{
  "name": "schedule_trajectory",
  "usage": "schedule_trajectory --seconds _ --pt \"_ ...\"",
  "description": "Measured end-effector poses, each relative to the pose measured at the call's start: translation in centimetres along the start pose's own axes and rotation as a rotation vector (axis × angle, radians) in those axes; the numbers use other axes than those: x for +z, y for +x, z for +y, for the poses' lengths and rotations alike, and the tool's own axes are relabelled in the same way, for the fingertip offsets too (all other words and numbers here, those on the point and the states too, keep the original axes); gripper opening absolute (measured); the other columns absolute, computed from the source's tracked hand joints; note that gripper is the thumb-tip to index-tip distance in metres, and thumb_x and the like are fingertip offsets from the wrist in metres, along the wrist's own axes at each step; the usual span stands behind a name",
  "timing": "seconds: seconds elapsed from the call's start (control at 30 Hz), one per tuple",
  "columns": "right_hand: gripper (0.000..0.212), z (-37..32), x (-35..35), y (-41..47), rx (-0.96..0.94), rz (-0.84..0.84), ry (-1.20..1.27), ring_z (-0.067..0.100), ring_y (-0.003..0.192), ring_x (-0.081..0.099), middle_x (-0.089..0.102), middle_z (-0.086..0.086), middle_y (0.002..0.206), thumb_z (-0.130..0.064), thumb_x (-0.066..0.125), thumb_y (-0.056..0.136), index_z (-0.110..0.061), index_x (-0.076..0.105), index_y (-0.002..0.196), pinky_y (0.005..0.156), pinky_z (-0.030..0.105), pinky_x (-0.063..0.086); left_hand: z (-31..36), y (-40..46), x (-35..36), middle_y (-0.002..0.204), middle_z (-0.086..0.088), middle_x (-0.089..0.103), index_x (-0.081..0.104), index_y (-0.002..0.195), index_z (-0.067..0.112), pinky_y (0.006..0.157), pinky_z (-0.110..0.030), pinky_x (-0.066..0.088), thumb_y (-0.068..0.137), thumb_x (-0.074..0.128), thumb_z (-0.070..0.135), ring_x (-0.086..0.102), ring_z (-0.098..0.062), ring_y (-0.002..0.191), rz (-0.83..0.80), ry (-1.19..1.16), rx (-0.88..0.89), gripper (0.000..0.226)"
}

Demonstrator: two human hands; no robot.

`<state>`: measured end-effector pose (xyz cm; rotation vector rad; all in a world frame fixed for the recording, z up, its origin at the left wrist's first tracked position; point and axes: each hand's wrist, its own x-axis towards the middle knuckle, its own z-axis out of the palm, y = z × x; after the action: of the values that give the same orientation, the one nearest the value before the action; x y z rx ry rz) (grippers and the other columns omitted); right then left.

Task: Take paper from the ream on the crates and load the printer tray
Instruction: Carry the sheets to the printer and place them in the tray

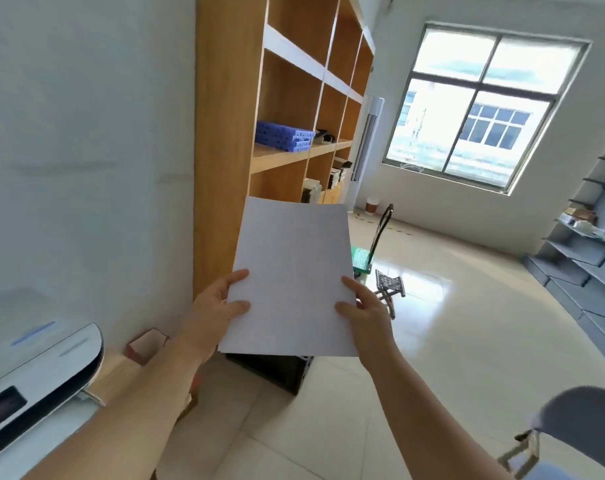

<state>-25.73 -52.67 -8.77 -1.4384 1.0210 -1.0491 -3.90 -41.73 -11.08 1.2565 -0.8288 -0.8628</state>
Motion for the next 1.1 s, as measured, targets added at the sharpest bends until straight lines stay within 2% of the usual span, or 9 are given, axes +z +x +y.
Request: schedule_trajectory --seconds 0.1,0.27,0.4,0.47,0.53,0.6,0.67,0.87,1.1 --pt "0.050 1.0 6.3 3.3 0.014 -0.159 0.007 0.012 0.079 0.063 0.066 -0.001 0.104 0.006 0.060 0.085 -0.034 0.061 0.116 0.064 0.021 0.051 -0.2 1.0 -5.3 0.117 0.008 0.064 0.055 0.125 0.032 0.075 -0.024 0.053 0.089 0.058 0.001 0.063 -0.015 0.103 0.161 0.031 0.019 0.048" --pt "0.044 3.5 17.8 5.7 0.044 -0.465 -0.037 0.023 0.099 0.064 0.062 -0.003 0.117 -0.004 0.063 0.087 -0.042 0.061 0.110 0.086 0.043 0.056 -1.9 -0.8 -14.7 0.117 0.005 0.068 0.059 0.117 0.039 0.084 -0.033 0.052 0.085 0.061 0.000 0.066 -0.020 0.103 0.465 0.091 -0.043 0.051" --pt "0.038 4.8 25.8 5.1 0.081 -0.679 -0.052 0.018 0.093 0.063 0.059 -0.009 0.112 -0.010 0.059 0.093 -0.034 0.057 0.122 0.068 0.028 0.056 -2.9 -4.4 -19.6 0.116 0.007 0.068 0.060 0.117 0.039 0.075 -0.027 0.050 0.085 0.059 -0.001 0.066 -0.015 0.097 0.718 0.115 -0.087 0.051" --pt "0.039 5.5 29.0 4.5 0.095 -0.783 -0.066 0.021 0.092 0.064 0.058 -0.010 0.109 -0.012 0.060 0.093 -0.036 0.057 0.124 0.073 0.035 0.059 -3.0 -6.2 -20.9 0.117 0.007 0.067 0.058 0.119 0.038 0.077 -0.028 0.053 0.086 0.057 0.000 0.066 -0.013 0.096 0.824 0.119 -0.099 0.051" --pt "0.039 6.0 31.6 4.0 0.114 -0.885 -0.074 0.024 0.092 0.064 0.059 -0.009 0.108 -0.013 0.060 0.092 -0.039 0.057 0.122 0.080 0.043 0.059 -3.1 -8.0 -21.6 0.125 0.005 0.063 0.059 0.114 0.047 0.088 -0.034 0.053 0.086 0.059 0.003 0.064 -0.015 0.104 0.904 0.130 -0.107 0.052" --pt "0.039 6.2 33.4 3.9 0.108 -0.982 -0.084 0.024 0.090 0.064 0.060 -0.006 0.107 -0.012 0.060 0.092 -0.040 0.057 0.120 0.078 0.041 0.060 -3.2 -9.3 -21.7 0.134 0.002 0.057 0.059 0.110 0.052 0.098 -0.040 0.049 0.085 0.060 0.007 0.058 -0.017 0.117 0.991 0.156 -0.130 0.052" --pt "0.039 6.2 34.8 3.8 0.092 -1.078 -0.075 0.024 0.088 0.064 0.061 -0.003 0.106 -0.010 0.059 0.092 -0.039 0.058 0.119 0.072 0.035 0.059 -3.4 -10.4 -21.6 0.136 0.001 0.055 0.059 0.109 0.053 0.101 -0.041 0.047 0.086 0.060 0.006 0.056 -0.018 0.119 1.087 0.163 -0.145 0.053" --pt "0.042 8.3 37.8 2.6 0.093 -1.293 -0.126 0.024 0.087 0.065 0.065 0.001 0.102 -0.009 0.059 0.090 -0.041 0.060 0.117 0.076 0.038 0.059 -5.1 -13.2 -19.8 0.130 0.002 0.058 0.058 0.113 0.047 0.087 -0.037 0.054 0.090 0.057 0.004 0.062 -0.019 0.106 1.302 0.095 -0.197 0.049" --pt "0.041 11.0 37.5 0.6 0.155 -1.368 -0.153 0.020 0.089 0.062 0.061 -0.005 0.104 -0.007 0.058 0.091 -0.034 0.060 0.122 0.070 0.028 0.054 -8.0 -15.5 -18.6 0.121 0.002 0.064 0.057 0.120 0.041 0.085 -0.040 0.056 0.091 0.056 0.003 0.066 -0.022 0.101 1.360 0.032 -0.295 0.048"
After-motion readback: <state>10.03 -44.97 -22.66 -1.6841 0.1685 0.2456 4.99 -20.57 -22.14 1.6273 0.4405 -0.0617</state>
